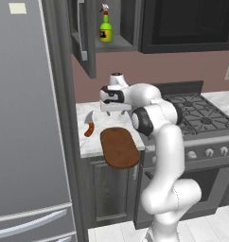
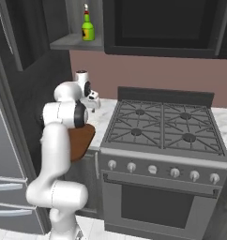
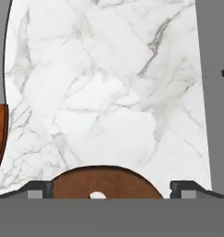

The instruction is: Move the cutting board and knife to the sink. Then move spray from the cabinet to the counter.

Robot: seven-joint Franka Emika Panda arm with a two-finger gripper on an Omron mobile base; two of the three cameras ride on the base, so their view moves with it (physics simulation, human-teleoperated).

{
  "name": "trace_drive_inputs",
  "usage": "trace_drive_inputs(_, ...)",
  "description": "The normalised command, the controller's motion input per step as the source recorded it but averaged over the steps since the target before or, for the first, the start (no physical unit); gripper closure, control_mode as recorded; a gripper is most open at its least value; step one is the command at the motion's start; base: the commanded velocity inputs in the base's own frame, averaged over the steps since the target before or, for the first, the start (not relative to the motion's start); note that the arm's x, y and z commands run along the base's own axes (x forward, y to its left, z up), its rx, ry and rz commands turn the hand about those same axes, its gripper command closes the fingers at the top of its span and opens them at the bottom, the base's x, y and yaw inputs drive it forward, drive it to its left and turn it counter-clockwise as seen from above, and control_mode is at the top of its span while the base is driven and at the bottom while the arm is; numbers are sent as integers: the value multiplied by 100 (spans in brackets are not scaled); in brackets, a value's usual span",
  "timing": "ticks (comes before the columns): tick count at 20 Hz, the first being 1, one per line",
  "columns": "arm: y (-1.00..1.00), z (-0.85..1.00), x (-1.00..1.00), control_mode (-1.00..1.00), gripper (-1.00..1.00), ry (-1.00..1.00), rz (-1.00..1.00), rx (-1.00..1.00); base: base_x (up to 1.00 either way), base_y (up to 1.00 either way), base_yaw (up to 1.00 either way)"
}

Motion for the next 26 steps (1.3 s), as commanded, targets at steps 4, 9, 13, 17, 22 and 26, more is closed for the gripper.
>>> trace_drive_inputs(4,-26,47,-88,-100,-100,-12,-1,0,0,0,0)
trace_drive_inputs(9,-34,31,-83,-100,-100,-14,0,0,0,0,0)
trace_drive_inputs(13,-12,2,-83,-100,-100,-15,0,0,0,0,0)
trace_drive_inputs(17,0,9,-68,-100,-100,-15,0,0,0,0,0)
trace_drive_inputs(22,0,16,-62,-100,-100,-22,2,-2,0,0,0)
trace_drive_inputs(26,7,28,-90,-100,-100,-14,12,-14,0,0,0)
